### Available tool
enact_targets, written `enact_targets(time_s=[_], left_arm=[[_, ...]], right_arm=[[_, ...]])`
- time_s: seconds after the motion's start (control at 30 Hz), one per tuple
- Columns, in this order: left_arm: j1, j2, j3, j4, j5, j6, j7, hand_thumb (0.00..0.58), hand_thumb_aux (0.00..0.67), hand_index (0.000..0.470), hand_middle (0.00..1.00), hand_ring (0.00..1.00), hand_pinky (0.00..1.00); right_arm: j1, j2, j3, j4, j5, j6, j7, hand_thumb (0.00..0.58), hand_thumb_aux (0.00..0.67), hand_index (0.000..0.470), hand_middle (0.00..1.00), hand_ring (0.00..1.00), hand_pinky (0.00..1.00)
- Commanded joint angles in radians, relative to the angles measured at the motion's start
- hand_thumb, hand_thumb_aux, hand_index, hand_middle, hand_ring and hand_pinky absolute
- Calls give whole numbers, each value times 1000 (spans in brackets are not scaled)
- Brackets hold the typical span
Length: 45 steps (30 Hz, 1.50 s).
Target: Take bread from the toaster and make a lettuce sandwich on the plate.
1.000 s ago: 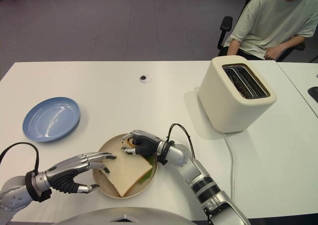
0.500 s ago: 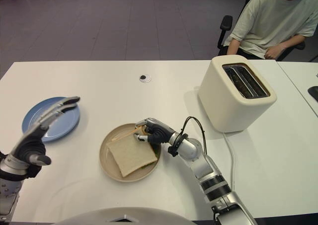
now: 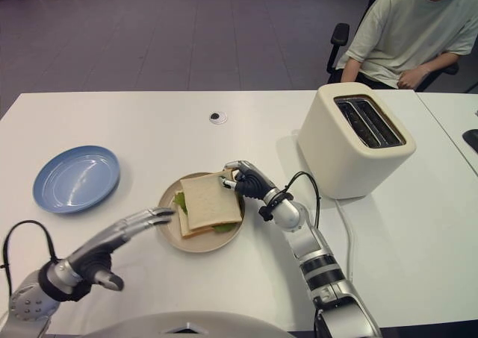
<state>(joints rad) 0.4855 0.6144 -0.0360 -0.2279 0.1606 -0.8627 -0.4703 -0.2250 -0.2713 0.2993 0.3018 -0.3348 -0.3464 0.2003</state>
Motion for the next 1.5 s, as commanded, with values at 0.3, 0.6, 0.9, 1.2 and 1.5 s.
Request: enact_targets(time_s=[0.3,0.6,0.9,1.2,1.5], left_arm=[[-306,-21,-80,86,506,-16,131,0,0,0,0,0,0],[-347,7,-82,237,590,-1,275,0,0,0,0,0,0],[-317,81,-193,414,521,44,226,0,0,0,0,0,0],[-325,117,-247,441,448,82,217,144,89,63,0,0,0],[-401,-77,0,220,189,-67,555,0,0,0,0,0,0]], right_arm=[[-23,-16,121,54,-210,-50,-96,580,670,470,1000,1000,1000],[-24,-23,128,66,-203,-58,-95,580,670,470,1000,1000,1000],[-28,-33,74,19,-160,-62,-100,0,0,0,0,0,0],[-33,-78,-228,-345,-28,-28,-192,0,0,0,0,0,0],[160,-84,-222,-521,46,-62,-102,0,0,0,0,0,0]])
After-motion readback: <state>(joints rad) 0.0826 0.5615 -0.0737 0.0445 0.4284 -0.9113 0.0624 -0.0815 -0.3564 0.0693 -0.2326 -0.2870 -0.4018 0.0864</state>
